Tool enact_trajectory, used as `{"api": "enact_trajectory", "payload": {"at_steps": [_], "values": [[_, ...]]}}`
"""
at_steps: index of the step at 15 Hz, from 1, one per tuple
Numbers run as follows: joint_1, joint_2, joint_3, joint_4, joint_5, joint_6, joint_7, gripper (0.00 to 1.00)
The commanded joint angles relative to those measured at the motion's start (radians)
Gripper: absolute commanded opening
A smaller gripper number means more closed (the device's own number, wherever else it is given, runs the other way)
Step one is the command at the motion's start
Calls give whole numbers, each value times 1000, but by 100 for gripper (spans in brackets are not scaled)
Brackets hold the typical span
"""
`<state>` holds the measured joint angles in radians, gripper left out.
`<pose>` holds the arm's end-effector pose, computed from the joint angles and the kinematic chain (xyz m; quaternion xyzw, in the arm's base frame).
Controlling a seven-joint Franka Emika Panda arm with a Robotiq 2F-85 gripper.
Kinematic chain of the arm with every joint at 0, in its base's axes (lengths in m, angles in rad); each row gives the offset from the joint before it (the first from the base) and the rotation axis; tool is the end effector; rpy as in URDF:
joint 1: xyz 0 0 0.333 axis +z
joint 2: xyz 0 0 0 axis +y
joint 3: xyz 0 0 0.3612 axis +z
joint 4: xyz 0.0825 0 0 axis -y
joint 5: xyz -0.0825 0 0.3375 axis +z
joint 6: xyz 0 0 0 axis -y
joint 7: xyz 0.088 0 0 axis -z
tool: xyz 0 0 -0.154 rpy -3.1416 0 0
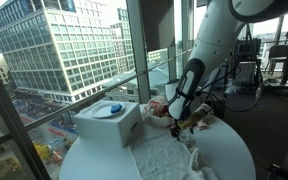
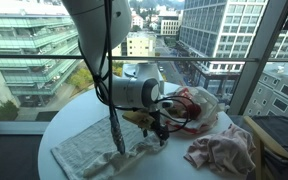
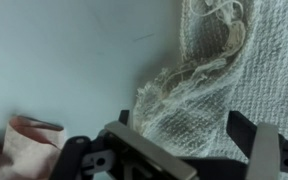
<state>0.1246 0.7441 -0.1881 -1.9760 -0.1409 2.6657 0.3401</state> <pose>0.5996 -0.0352 0.1170 0.9886 -0.1145 -0.0111 0.0971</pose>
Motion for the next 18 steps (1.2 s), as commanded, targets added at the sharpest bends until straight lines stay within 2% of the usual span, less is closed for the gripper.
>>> {"api": "enact_trajectory", "payload": {"at_steps": [1,2,3,8,12,15,18], "values": [[8,55,-11,74,21,3,19,100],[2,64,-7,83,30,1,16,100],[-5,72,-2,91,39,1,13,82],[-17,86,4,114,77,-13,9,42],[-1,88,-30,112,76,-46,38,13],[4,87,-57,110,70,-78,73,4],[13,57,-69,82,60,-81,85,9]]}}
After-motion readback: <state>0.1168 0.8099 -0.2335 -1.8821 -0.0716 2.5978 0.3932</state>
